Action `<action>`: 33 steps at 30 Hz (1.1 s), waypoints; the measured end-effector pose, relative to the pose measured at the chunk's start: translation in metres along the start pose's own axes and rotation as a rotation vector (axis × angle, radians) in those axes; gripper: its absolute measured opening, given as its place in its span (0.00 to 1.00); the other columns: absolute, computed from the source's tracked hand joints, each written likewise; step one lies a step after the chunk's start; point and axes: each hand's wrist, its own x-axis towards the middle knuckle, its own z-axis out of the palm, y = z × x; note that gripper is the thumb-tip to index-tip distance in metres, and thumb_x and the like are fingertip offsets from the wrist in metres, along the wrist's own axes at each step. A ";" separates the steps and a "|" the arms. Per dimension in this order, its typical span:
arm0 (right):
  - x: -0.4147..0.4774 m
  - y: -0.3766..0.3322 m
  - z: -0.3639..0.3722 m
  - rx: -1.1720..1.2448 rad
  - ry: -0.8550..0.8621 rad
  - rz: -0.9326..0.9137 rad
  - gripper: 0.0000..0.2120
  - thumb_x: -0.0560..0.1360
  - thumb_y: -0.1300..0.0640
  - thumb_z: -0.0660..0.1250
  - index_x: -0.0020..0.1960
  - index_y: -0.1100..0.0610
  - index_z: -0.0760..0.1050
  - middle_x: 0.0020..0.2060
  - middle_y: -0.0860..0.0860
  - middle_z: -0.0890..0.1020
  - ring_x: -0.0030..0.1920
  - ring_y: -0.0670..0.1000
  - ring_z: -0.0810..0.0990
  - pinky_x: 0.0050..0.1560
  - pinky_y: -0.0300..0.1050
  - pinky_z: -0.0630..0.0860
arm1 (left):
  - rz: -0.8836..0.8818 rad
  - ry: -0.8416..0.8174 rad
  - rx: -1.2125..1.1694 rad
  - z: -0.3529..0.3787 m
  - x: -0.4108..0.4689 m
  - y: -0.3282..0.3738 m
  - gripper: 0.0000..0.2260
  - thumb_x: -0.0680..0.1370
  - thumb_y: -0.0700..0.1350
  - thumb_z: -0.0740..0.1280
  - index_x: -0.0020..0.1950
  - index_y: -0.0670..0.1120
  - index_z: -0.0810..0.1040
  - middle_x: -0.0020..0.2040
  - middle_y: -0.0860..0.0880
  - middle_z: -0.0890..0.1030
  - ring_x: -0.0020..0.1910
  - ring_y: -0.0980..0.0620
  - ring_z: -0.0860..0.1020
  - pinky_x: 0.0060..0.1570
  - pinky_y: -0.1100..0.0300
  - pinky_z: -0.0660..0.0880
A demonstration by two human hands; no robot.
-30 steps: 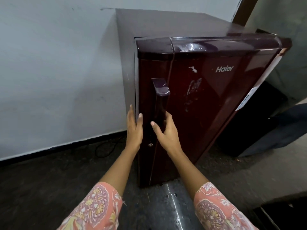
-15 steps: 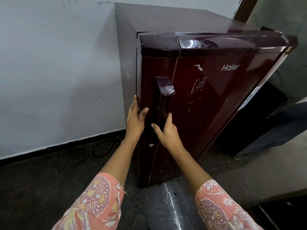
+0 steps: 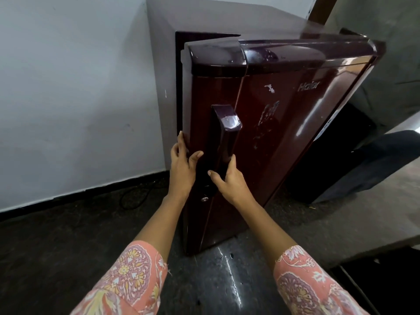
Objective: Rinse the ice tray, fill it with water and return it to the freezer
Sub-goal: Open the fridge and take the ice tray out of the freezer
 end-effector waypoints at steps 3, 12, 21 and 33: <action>-0.018 0.005 -0.012 -0.017 -0.023 0.002 0.24 0.77 0.57 0.64 0.68 0.58 0.57 0.52 0.48 0.74 0.42 0.37 0.72 0.35 0.20 0.68 | -0.009 0.003 0.009 0.002 -0.021 0.008 0.32 0.79 0.50 0.61 0.77 0.50 0.46 0.68 0.43 0.61 0.59 0.51 0.71 0.53 0.63 0.69; -0.088 0.031 -0.056 -0.014 -0.025 -0.007 0.15 0.77 0.58 0.63 0.60 0.57 0.62 0.48 0.49 0.76 0.41 0.39 0.75 0.35 0.24 0.69 | -0.025 0.091 0.014 0.033 -0.108 0.042 0.31 0.75 0.54 0.65 0.73 0.45 0.57 0.68 0.45 0.62 0.62 0.51 0.70 0.54 0.53 0.75; -0.159 0.074 -0.110 0.059 0.093 -0.051 0.10 0.76 0.61 0.64 0.56 0.61 0.68 0.53 0.57 0.76 0.51 0.48 0.77 0.44 0.27 0.72 | -0.092 0.143 0.164 0.083 -0.192 0.072 0.42 0.68 0.69 0.59 0.75 0.48 0.52 0.73 0.49 0.62 0.69 0.44 0.62 0.54 0.41 0.72; -0.235 0.131 -0.187 0.105 0.312 -0.004 0.20 0.77 0.53 0.63 0.68 0.46 0.65 0.56 0.48 0.71 0.57 0.44 0.73 0.57 0.36 0.70 | 0.226 0.141 0.209 0.179 -0.269 0.083 0.36 0.72 0.69 0.56 0.70 0.46 0.54 0.77 0.42 0.45 0.75 0.51 0.41 0.69 0.45 0.48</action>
